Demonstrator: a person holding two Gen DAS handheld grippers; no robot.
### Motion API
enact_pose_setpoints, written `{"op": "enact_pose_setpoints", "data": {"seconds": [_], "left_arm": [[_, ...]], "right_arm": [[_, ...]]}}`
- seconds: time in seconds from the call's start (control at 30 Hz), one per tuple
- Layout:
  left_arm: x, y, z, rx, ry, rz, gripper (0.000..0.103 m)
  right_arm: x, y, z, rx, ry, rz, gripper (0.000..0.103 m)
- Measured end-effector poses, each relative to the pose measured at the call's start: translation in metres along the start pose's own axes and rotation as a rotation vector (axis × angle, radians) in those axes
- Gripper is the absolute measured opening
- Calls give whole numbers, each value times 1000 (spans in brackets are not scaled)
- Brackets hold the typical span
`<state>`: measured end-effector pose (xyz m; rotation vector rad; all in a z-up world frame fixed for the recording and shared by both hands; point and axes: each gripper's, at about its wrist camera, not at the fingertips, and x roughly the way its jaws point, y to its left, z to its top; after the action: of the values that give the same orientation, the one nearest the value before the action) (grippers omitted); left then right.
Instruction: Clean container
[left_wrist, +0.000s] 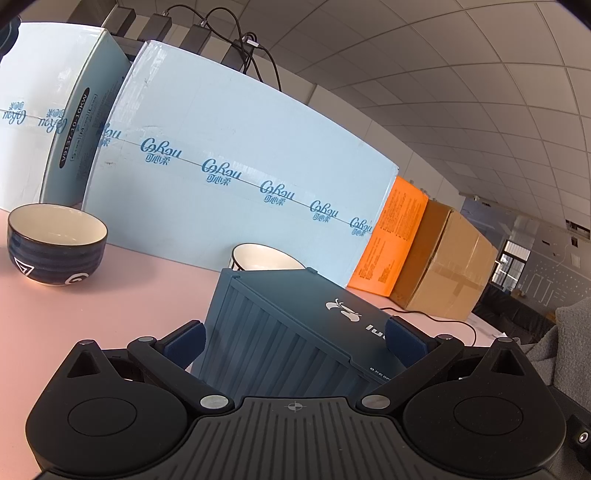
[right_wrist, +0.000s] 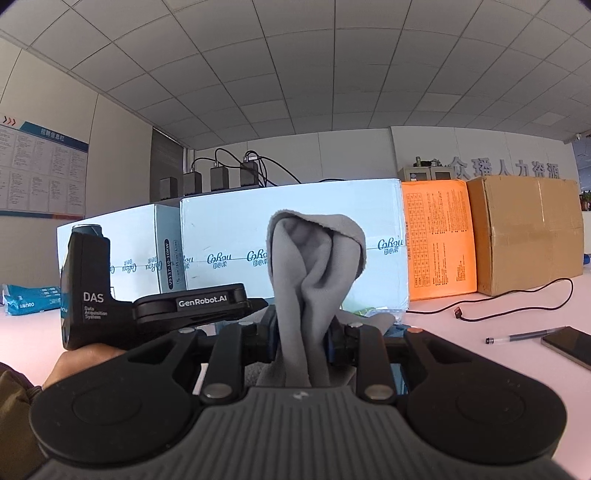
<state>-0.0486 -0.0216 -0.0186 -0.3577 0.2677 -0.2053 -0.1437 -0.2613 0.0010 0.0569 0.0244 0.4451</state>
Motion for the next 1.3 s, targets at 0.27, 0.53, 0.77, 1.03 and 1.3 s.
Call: {"op": "enact_pose_setpoints", "data": {"seconds": [0.27, 0.53, 0.77, 1.03, 1.3], "left_arm": [[0, 0, 0, 1, 0, 1, 103], [0, 0, 0, 0, 0, 0, 103], [0, 0, 0, 0, 0, 0, 103], [0, 0, 0, 0, 0, 0, 103], [0, 1, 0, 0, 0, 0, 103]], "right_arm": [[-10, 7, -8, -52, -22, -1, 27], [-8, 13, -2, -87, -33, 24, 25], [-12, 20, -8, -152, -57, 20, 17], [-17, 4, -4, -106, -79, -20, 17], [-24, 19, -20, -153, -55, 44, 17]]}}
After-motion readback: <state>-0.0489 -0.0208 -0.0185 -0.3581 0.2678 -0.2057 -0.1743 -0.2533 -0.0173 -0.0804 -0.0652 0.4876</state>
